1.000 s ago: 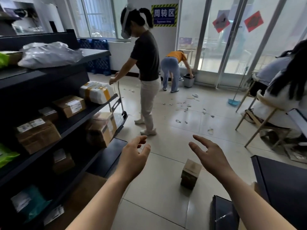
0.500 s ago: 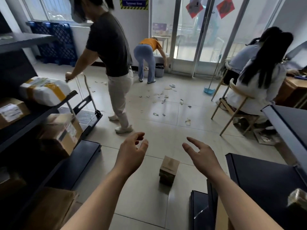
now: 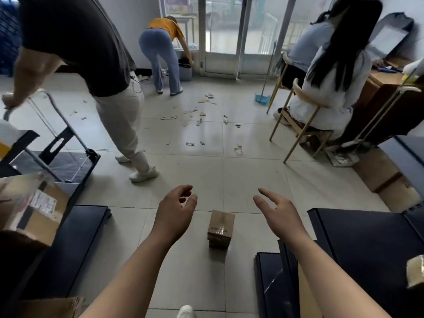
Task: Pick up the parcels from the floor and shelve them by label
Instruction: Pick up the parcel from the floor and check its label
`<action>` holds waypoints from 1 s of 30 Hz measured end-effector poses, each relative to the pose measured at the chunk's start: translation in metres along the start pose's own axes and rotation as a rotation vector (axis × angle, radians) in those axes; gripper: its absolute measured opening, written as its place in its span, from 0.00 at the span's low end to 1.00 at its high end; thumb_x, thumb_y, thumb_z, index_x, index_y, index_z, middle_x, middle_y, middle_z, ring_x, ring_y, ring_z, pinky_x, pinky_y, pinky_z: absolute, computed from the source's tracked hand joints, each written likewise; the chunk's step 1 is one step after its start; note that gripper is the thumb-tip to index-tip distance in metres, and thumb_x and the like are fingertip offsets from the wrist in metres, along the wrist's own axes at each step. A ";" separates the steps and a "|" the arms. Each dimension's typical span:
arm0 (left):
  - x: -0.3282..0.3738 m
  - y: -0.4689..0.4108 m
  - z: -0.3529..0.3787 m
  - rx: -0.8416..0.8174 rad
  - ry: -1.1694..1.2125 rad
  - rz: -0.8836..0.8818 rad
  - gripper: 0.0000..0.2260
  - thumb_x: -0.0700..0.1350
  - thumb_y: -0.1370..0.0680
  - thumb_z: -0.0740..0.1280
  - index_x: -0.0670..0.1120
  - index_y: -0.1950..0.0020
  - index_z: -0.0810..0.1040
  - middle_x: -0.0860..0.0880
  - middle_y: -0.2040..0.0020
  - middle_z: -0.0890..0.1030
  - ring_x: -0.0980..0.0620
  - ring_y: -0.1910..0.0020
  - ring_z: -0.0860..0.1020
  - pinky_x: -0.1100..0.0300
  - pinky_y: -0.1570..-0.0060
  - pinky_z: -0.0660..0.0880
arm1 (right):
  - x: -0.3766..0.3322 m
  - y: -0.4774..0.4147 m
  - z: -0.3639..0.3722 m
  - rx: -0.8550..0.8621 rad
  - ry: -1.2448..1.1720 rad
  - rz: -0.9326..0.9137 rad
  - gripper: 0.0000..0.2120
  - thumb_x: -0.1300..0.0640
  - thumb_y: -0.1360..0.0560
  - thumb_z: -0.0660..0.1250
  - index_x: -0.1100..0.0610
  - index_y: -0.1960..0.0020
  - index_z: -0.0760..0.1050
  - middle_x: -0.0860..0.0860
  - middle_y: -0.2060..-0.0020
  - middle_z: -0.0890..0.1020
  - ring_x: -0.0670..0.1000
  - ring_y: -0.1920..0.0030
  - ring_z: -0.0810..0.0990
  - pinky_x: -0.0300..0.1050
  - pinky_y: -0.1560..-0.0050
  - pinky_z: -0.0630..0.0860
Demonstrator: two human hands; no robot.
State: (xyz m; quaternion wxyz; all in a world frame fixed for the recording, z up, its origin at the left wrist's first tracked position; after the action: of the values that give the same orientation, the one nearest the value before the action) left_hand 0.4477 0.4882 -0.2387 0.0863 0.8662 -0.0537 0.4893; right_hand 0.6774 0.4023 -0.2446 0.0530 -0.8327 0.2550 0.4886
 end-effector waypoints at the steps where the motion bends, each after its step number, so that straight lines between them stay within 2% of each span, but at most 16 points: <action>1: -0.003 -0.011 0.001 -0.015 0.002 -0.005 0.15 0.46 0.22 0.64 0.47 0.35 0.75 0.51 0.43 0.79 0.53 0.44 0.76 0.61 0.48 0.70 | 0.001 -0.009 0.004 0.011 -0.005 0.016 0.20 0.47 0.24 0.64 0.51 0.33 0.72 0.48 0.33 0.73 0.48 0.31 0.68 0.39 0.38 0.62; 8: -0.025 -0.102 0.018 -0.131 0.002 -0.025 0.15 0.45 0.21 0.64 0.46 0.35 0.75 0.53 0.46 0.78 0.54 0.47 0.77 0.63 0.49 0.69 | 0.016 -0.073 0.035 0.104 -0.050 0.137 0.20 0.48 0.24 0.64 0.52 0.33 0.72 0.48 0.33 0.73 0.48 0.32 0.69 0.40 0.37 0.65; 14: -0.057 -0.162 0.051 -0.192 -0.008 -0.048 0.15 0.45 0.21 0.64 0.46 0.35 0.75 0.51 0.44 0.79 0.56 0.49 0.77 0.65 0.51 0.68 | 0.054 -0.121 0.064 0.161 -0.084 0.220 0.21 0.47 0.24 0.64 0.53 0.33 0.72 0.49 0.33 0.73 0.48 0.32 0.68 0.41 0.36 0.64; 30: -0.235 -0.267 0.219 -0.253 -0.032 -0.126 0.15 0.45 0.21 0.63 0.47 0.34 0.74 0.52 0.47 0.78 0.56 0.49 0.76 0.63 0.51 0.68 | 0.262 -0.248 0.179 0.154 -0.131 0.336 0.21 0.47 0.23 0.63 0.52 0.32 0.70 0.47 0.33 0.73 0.48 0.32 0.68 0.41 0.36 0.64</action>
State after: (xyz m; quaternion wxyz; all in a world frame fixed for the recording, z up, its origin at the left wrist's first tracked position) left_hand 0.5576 0.7075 -0.5767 0.2244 0.8577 -0.0619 0.4584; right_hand 0.7574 0.5796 -0.5974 0.0508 -0.7382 0.4231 0.5229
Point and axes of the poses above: each hand's wrist, its own y-axis away from the middle knuckle, its own z-axis out of the palm, x = y × z, the point moved 4 cm from there along -y, towards the middle knuckle
